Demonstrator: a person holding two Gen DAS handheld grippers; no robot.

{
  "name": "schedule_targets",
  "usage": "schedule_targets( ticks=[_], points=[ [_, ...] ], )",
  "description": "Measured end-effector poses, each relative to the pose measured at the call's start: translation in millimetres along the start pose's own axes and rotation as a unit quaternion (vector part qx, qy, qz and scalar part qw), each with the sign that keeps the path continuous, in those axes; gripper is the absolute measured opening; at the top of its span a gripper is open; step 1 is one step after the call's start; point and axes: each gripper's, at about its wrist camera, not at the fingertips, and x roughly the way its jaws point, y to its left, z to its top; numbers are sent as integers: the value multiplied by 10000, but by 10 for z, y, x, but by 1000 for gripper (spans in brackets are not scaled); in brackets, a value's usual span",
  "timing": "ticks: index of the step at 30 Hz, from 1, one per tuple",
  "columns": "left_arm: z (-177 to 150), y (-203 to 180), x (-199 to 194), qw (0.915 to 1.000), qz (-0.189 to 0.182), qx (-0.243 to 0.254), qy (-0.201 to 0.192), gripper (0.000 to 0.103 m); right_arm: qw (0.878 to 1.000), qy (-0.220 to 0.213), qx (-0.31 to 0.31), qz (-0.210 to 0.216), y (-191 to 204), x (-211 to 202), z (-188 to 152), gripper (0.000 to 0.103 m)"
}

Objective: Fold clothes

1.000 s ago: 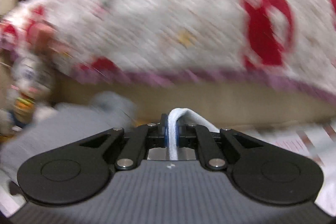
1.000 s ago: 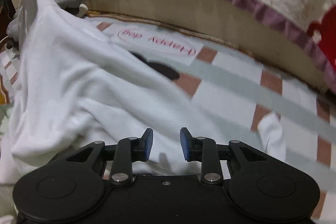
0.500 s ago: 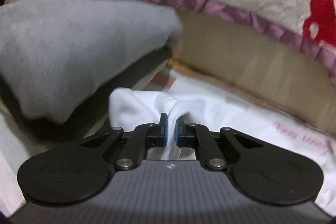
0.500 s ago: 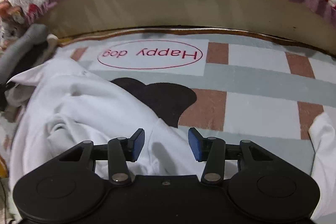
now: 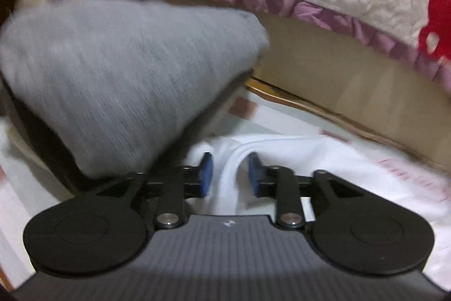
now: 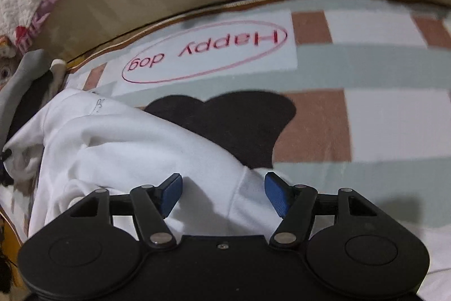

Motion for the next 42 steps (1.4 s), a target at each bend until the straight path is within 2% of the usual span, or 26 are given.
schedule_targets(
  ticks=[1, 2, 4, 5, 6, 8, 10, 12, 15, 16, 17, 18, 19, 20, 23, 24, 26, 27, 30, 34, 36, 37, 38, 39, 41, 42],
  points=[
    [8, -6, -26, 9997, -183, -133, 63, 30, 9999, -77, -44, 88, 29, 9, -35, 50],
    [5, -49, -84, 9991, -395, -126, 51, 28, 9997, -156, -70, 199, 58, 13, -69, 11],
    [-17, -203, -246, 9942, -1043, 187, -200, 26, 9943, -359, 296, 960, 106, -104, -87, 7],
    [-21, -294, -349, 9852, -1648, 285, -379, 26, 9845, -517, 674, 1538, 109, -204, -111, 6],
    [-18, -383, -388, 9762, -2109, 331, -374, 26, 9764, -575, 790, 1926, 155, -281, -137, 6],
    [-55, -601, -408, 9619, -2706, 385, -98, 29, 9717, -514, 546, 2240, 384, -401, -217, 5],
    [-190, -766, -329, 9571, -2867, 341, 228, 30, 9744, -152, 139, 2239, 636, -414, -360, 5],
    [-362, -920, -192, 9512, -2991, 337, 679, 31, 9704, 287, 9, 2397, 825, -357, -576, 5],
    [-560, -1108, -28, 9466, -2965, 464, 1176, 34, 9526, 1124, -493, 2784, 1190, -248, -1060, 3],
    [-580, -1161, 2, 9440, -3007, 529, 1249, 37, 9487, 1380, -647, 2771, 1318, -214, -1222, 3],
    [-613, -1219, 17, 9419, -3039, 603, 1294, 46, 9482, 1624, -944, 2563, 1470, -180, -1370, 3],
    [-646, -1268, 26, 9415, -3034, 676, 1303, 52, 9513, 1644, -1237, 2297, 1584, -186, -1435, 3],
    [-670, -1302, 52, 9425, -2984, 754, 1305, 53, 9531, 1645, -1517, 2040, 1694, -196, -1491, 3],
    [-695, -1337, 78, 9434, -2934, 831, 1306, 53, 9558, 1461, -1674, 1924, 1745, -260, -1443, 3],
    [-744, -1406, 139, 9481, -2718, 1057, 1269, 53, 9701, 457, -1962, 1355, 1733, -582, -1075, 12],
    [-744, -1401, 143, 9492, -2674, 1088, 1251, 53, 9742, 134, -1959, 1111, 1695, -671, -932, 18],
    [-723, -1372, 136, 9494, -2674, 1068, 1252, 53, 9851, -293, -1501, 790, 1511, -778, -604, 49],
    [-704, -1358, 127, 9491, -2709, 1034, 1231, 53, 9890, -411, -1269, 641, 1398, -765, -476, 52],
    [-663, -1333, 93, 9466, -2848, 1000, 1131, 53, 9946, -438, -937, 99, 1087, -562, -215, 52],
    [-673, -1413, 1, 9401, -3022, 1305, 882, 53, 9871, -596, -1471, -200, 1101, -514, -436, 53],
    [-680, -1470, -35, 9414, -2872, 1584, 791, 53, 9819, -675, -1735, -349, 1108, -490, -547, 52],
    [-682, -1485, -47, 9436, -2757, 1679, 734, 53, 9789, -714, -1867, -424, 1112, -478, -602, 41],
    [-683, -1478, -46, 9465, -2640, 1714, 713, 53, 9757, -753, -1998, -498, 1115, -466, -657, 18],
    [-677, -1460, -31, 9513, -2466, 1702, 726, 53, 9722, -791, -2129, -573, 1119, -454, -712, 12],
    [-655, -1396, 10, 9592, -2204, 1614, 730, 53, 9641, -877, -2398, -729, 1133, -436, -822, 11],
    [-630, -1344, 40, 9634, -2078, 1531, 721, 53, 9544, -1039, -2649, -903, 1225, -501, -870, 10]
  ],
)
